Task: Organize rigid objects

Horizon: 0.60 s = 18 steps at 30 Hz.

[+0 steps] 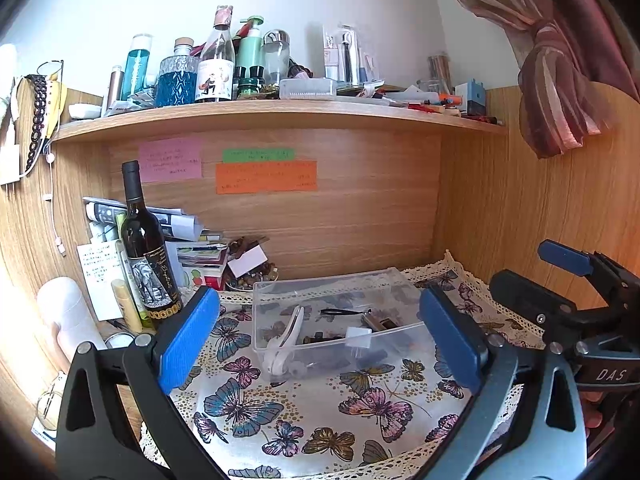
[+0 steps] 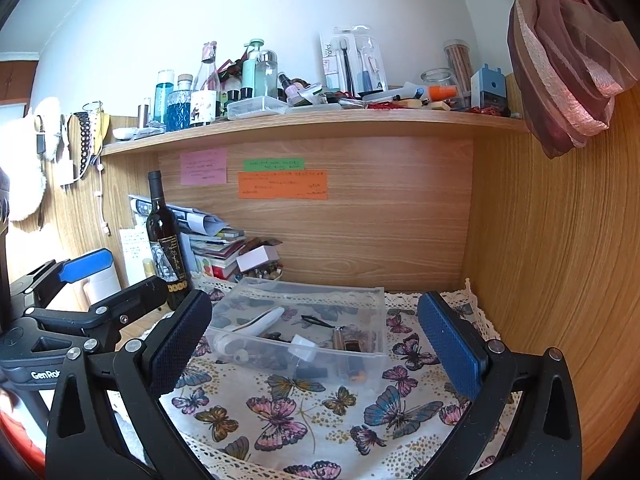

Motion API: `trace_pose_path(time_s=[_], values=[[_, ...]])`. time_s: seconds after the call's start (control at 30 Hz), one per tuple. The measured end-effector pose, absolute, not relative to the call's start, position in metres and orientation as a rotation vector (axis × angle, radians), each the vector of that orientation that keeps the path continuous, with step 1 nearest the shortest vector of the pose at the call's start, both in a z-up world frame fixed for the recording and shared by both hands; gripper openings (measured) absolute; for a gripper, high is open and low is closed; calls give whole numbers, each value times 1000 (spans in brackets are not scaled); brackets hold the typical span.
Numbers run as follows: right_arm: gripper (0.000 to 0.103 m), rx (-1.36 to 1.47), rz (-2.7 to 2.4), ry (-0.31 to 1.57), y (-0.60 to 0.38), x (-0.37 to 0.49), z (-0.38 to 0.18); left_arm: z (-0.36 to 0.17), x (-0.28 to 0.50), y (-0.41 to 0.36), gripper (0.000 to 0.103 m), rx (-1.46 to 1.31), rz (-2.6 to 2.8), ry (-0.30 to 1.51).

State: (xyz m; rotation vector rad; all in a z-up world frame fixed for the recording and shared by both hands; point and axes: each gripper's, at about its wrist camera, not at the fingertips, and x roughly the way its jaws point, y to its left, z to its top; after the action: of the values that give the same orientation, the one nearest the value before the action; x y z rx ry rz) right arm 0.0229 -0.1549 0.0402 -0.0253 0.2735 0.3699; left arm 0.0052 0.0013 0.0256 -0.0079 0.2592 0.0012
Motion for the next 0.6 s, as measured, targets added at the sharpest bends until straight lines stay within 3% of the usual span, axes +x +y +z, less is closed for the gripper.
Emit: trace_pose_path(time_s=[0.6], values=[[103, -17, 366, 277, -156, 25, 40, 26, 9, 0, 101, -14, -14, 272]])
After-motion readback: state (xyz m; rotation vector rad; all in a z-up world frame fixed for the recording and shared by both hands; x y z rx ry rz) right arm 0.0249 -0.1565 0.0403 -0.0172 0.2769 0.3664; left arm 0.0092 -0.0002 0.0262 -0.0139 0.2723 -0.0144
